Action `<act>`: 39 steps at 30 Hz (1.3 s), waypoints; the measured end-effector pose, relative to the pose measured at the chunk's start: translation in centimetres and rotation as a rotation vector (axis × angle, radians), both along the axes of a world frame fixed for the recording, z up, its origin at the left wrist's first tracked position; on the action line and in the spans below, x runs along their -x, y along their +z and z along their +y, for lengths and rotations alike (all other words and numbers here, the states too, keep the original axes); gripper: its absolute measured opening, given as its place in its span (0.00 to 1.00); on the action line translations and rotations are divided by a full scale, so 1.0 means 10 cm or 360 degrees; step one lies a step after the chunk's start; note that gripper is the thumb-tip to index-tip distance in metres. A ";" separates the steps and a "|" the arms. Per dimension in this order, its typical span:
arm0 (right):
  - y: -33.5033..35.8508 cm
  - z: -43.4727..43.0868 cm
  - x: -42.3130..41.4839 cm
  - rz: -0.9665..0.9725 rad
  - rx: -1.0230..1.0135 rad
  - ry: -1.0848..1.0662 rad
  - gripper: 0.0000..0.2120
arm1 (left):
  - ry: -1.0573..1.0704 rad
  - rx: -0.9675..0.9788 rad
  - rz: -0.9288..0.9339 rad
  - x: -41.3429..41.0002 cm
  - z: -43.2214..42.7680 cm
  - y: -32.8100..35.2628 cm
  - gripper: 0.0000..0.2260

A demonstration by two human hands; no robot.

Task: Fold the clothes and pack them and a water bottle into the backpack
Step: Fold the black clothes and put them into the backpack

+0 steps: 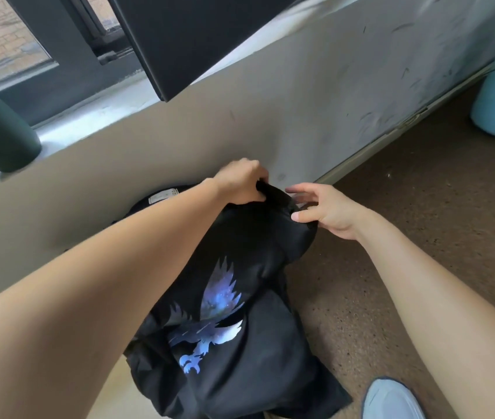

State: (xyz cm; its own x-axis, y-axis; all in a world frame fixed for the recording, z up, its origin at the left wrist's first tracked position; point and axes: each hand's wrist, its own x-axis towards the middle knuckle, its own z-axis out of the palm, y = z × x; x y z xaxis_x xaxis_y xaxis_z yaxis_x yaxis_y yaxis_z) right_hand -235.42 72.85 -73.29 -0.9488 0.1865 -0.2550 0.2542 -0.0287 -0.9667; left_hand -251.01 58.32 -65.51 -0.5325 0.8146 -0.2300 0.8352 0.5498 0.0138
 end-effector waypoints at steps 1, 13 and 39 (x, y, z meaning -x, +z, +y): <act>-0.02 -0.01 -0.03 -0.0085 0.0015 0.0102 0.30 | -0.0002 -0.0082 0.0072 0.03 -0.04 0.03 0.11; 0.20 -0.45 -0.17 -0.0064 -0.0554 0.0510 0.11 | -0.0203 -0.0436 0.0446 0.02 -0.55 0.31 0.10; 0.29 -1.03 0.80 0.0173 -0.0592 -0.0029 0.20 | -0.0182 -0.0832 0.0338 -0.38 -2.19 0.58 0.11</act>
